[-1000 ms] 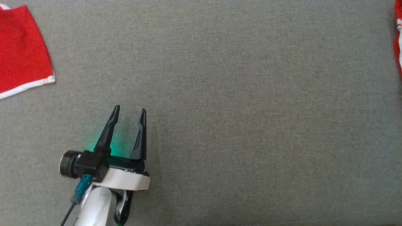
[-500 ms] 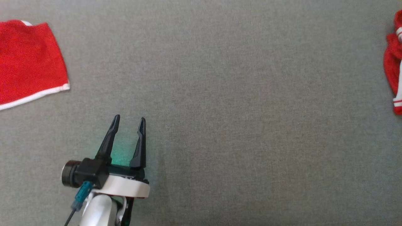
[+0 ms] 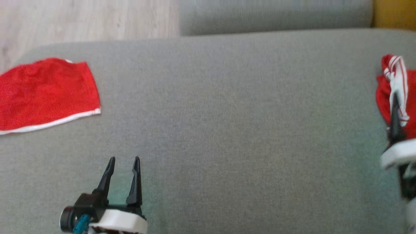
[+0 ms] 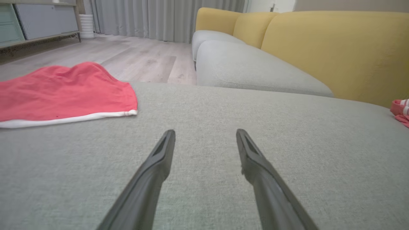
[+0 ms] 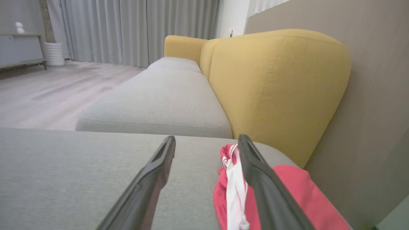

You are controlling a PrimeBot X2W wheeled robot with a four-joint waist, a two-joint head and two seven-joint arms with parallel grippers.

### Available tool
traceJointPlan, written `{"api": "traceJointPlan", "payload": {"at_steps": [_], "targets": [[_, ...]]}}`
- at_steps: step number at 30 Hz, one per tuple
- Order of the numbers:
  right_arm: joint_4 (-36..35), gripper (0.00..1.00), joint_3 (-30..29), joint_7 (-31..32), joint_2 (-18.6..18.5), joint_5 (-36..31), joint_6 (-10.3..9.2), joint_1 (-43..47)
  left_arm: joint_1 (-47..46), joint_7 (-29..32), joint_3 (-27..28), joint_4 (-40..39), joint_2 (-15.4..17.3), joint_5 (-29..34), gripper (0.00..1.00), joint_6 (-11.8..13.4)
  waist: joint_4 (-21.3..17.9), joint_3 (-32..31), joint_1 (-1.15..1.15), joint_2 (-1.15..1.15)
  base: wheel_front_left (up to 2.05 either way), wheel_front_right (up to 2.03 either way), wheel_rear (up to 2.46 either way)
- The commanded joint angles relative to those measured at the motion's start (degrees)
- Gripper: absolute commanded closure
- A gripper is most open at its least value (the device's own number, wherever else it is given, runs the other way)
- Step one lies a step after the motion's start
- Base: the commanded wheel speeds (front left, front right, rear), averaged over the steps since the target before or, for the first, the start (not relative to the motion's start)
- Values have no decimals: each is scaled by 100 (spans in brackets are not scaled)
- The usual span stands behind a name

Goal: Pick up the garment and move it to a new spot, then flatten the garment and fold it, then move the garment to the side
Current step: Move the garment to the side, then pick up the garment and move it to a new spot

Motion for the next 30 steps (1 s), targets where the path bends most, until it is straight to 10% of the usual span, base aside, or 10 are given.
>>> {"api": "traceJointPlan", "payload": {"at_steps": [1, 14, 30], "targets": [[-307, 0, 142, -84, 16, 68, -4, 150, -93, -55, 244, -129, 6, -12, 0, 30, 51, -240, 1, 0, 0, 0, 0], [-1595, 0, 448, -199, 1189, 30, -4, 2028, 303, -55, 487, 38, 3, -12, 0, -23, 88, -635, 1, 0, 0, 0, 0], [-1772, 0, 801, -201, 1303, 162, -4, 2463, 281, -55, 474, 66, 2, -22, 0, -64, -41, -688, 1, 0, 0, 0, 0]]}}
